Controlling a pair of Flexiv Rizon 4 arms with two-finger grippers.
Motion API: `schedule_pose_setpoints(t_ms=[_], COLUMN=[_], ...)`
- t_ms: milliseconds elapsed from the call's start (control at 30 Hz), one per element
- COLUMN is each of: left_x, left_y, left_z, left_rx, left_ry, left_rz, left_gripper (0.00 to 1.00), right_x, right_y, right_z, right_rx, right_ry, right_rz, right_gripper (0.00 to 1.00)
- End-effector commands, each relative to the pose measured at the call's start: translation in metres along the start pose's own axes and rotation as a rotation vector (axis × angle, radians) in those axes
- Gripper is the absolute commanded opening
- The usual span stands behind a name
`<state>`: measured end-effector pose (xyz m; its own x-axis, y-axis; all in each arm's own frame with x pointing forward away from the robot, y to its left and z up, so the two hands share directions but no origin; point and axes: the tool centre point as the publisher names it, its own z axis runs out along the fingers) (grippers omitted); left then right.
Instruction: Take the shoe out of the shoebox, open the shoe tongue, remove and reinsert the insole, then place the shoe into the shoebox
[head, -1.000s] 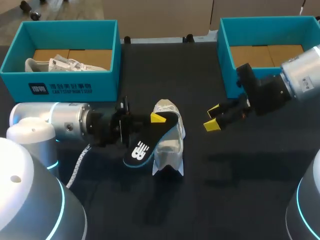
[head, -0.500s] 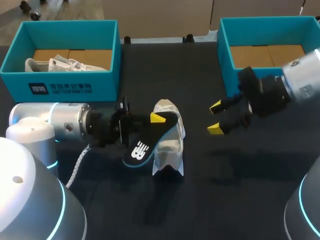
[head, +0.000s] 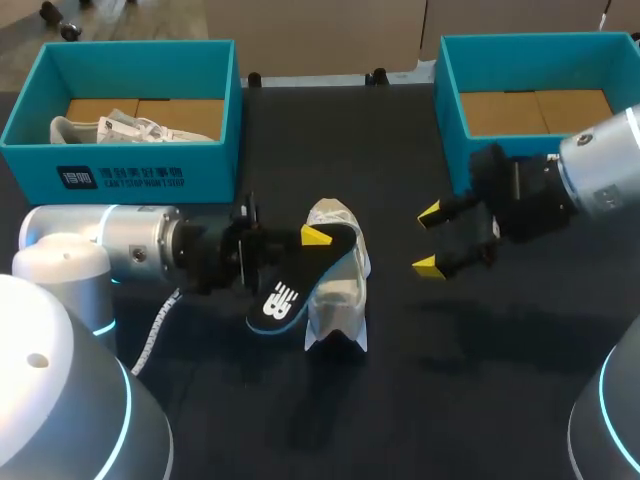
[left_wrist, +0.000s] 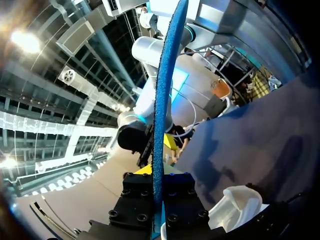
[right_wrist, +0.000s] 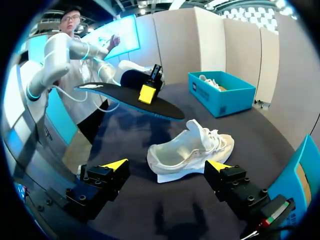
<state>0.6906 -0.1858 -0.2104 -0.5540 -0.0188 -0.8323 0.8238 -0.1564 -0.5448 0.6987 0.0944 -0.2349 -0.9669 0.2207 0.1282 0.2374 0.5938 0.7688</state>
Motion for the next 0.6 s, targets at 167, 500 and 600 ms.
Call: schedule_pose_setpoints(t_ms=[167, 500, 600], left_x=[0.001, 0.001, 0.001], left_y=[-0.001, -0.012, -0.017], left_z=[0.000, -0.007, -0.010], left_rx=[-0.002, 0.006, 0.005], left_ry=[-0.002, -0.013, -0.005], left_rz=[0.000, -0.037, -0.049], left_gripper=[0.00, 0.00, 0.00], right_x=[0.001, -0.011, -0.013], right_y=[0.000, 0.004, 0.001], right_z=[0.000, 0.011, 0.013], right_rx=[0.003, 0.166, 0.169], right_ry=[-0.002, -0.155, -0.187], right_rz=[0.001, -0.094, -0.116], right_gripper=[1.00, 1.00, 1.00])
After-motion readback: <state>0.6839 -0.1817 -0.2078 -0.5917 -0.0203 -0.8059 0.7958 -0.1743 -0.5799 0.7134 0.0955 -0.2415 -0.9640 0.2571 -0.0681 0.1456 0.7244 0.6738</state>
